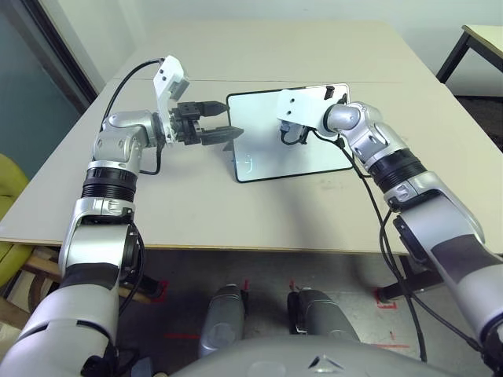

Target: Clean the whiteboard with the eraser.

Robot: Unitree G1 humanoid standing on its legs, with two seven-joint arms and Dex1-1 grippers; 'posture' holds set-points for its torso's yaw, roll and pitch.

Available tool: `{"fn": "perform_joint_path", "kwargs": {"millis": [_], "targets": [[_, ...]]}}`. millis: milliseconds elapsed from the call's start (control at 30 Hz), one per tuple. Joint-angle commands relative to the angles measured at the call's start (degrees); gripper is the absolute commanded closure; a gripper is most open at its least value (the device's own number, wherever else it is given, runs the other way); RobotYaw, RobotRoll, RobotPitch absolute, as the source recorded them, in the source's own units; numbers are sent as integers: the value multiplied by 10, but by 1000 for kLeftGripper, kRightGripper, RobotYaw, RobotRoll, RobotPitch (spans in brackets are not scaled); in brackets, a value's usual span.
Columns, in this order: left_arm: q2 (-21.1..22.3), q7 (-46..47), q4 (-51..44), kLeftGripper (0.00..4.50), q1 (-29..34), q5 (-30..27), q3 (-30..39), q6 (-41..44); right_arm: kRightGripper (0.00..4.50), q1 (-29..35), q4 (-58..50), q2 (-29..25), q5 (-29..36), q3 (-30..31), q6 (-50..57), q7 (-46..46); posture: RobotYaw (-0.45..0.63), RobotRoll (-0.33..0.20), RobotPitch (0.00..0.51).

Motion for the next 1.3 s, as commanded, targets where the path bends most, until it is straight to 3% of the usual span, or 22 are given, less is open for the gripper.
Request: {"fn": "perform_joint_path", "kwargs": {"millis": [33,467,633,900,1167,1300], "targets": [[3,1,-3,0,2,4,1,-1,4278,19,0,-20,-7,2,9,7,167,0,31],[5,1,1,0,1,6,1,-2,4278,48,-13,-93,1,-17,12,12,165,0,30],[7,1,2,0,1,5,2,-2,4278,67,-56,-116,32,-46,38,37,167,0,28],[14,-2,-7,0,7,3,4,2,4278,114,-207,-150,128,-141,215,112,171,0,32],[16,-4,-5,0,5,4,4,2,4279,155,-219,-188,183,-215,382,93,164,0,39],[15,-3,-3,0,2,4,2,1,4279,162,-188,-170,223,-260,441,64,160,0,42]]}}
